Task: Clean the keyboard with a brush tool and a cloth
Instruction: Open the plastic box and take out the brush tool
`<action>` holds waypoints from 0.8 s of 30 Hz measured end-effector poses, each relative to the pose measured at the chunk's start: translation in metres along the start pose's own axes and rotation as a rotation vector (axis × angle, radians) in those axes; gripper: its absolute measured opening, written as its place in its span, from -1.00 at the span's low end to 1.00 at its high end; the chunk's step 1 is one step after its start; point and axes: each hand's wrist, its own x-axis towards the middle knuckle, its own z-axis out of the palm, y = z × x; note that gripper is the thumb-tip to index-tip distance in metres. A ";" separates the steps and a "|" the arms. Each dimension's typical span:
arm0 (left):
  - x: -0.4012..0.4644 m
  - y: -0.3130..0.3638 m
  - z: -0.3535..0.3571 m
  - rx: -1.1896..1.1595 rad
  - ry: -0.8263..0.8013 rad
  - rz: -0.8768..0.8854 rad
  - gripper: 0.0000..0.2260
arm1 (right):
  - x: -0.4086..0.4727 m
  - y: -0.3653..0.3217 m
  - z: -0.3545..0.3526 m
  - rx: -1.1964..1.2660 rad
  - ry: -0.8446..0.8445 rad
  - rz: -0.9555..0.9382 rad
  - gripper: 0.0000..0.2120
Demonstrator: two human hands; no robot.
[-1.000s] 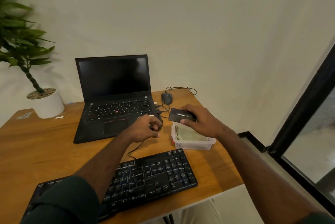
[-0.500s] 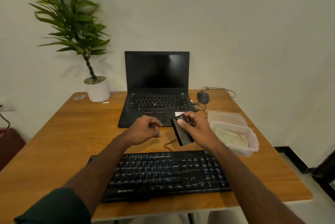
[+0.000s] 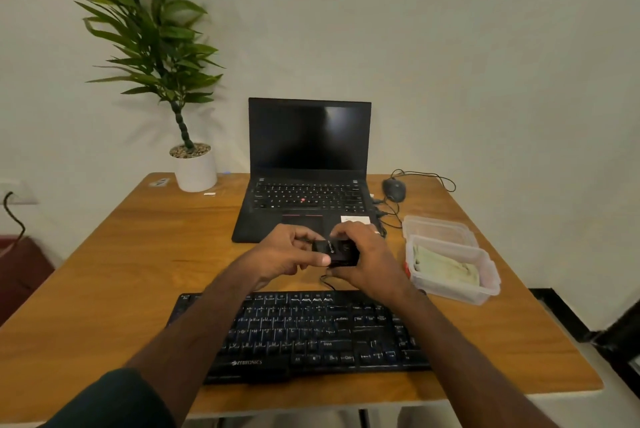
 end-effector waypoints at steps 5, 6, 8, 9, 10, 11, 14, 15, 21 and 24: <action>0.000 -0.005 -0.001 -0.078 -0.006 0.098 -0.57 | -0.008 0.001 -0.014 0.531 -0.010 0.345 -0.30; 0.000 -0.007 0.000 -0.084 -0.002 0.109 -0.57 | -0.011 0.000 -0.013 0.674 -0.002 0.376 -0.31; 0.000 -0.010 0.003 -0.066 0.018 0.119 -0.56 | -0.013 0.000 -0.006 0.824 0.078 0.406 -0.34; 0.000 -0.012 0.005 -0.042 0.038 0.125 -0.56 | -0.013 -0.002 -0.002 0.845 0.137 0.413 -0.36; -0.001 -0.013 0.007 -0.022 0.057 0.136 -0.55 | -0.012 -0.005 0.003 0.872 0.199 0.422 -0.39; -0.001 -0.015 0.009 -0.011 0.064 0.157 -0.55 | -0.010 -0.009 0.007 0.917 0.255 0.432 -0.44; -0.003 -0.019 0.012 0.078 0.038 0.263 -0.63 | -0.003 -0.022 0.015 1.033 0.278 0.429 -0.65; -0.005 -0.018 0.011 0.131 0.030 0.294 -0.68 | -0.002 -0.025 0.016 1.022 0.247 0.427 -0.68; -0.025 -0.020 -0.015 0.345 0.097 0.278 -0.83 | -0.002 -0.035 0.009 0.856 0.014 0.486 -0.74; -0.046 -0.035 -0.043 0.532 0.175 0.236 -0.70 | -0.009 -0.030 0.008 0.739 -0.020 0.492 -0.77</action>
